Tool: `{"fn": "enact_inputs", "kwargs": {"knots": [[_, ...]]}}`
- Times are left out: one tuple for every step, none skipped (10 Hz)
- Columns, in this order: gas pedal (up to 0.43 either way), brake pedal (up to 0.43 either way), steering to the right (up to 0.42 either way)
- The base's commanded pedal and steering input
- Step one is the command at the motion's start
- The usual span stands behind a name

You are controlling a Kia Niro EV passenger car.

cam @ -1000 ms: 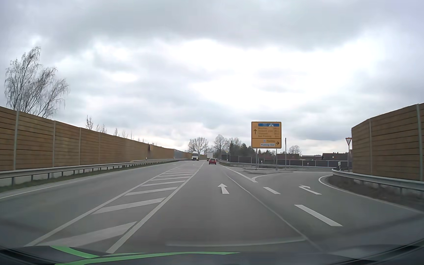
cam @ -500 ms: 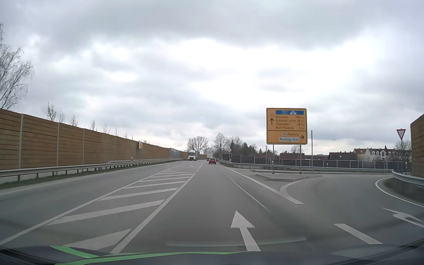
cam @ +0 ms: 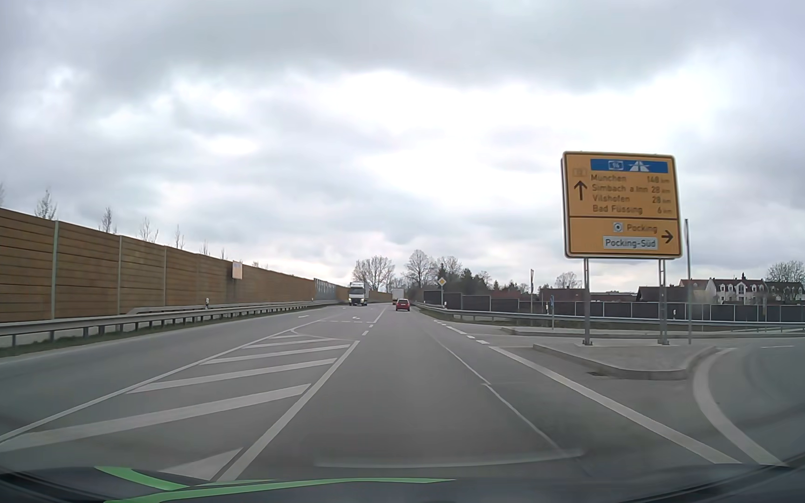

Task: Follow the waypoints while adhering to traffic rules and regulations

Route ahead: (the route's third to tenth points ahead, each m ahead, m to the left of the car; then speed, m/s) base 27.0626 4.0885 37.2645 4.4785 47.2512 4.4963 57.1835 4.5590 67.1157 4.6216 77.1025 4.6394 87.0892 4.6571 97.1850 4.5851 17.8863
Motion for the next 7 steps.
{"fn": "enact_inputs", "kwargs": {"knots": [[0.189,0.0,0.001],[0.189,0.0,0.0],[0.189,0.0,0.0],[0.189,0.0,0.001],[0.189,0.0,0.0],[0.197,0.0,0.0],[0.197,0.0,0.0]]}}
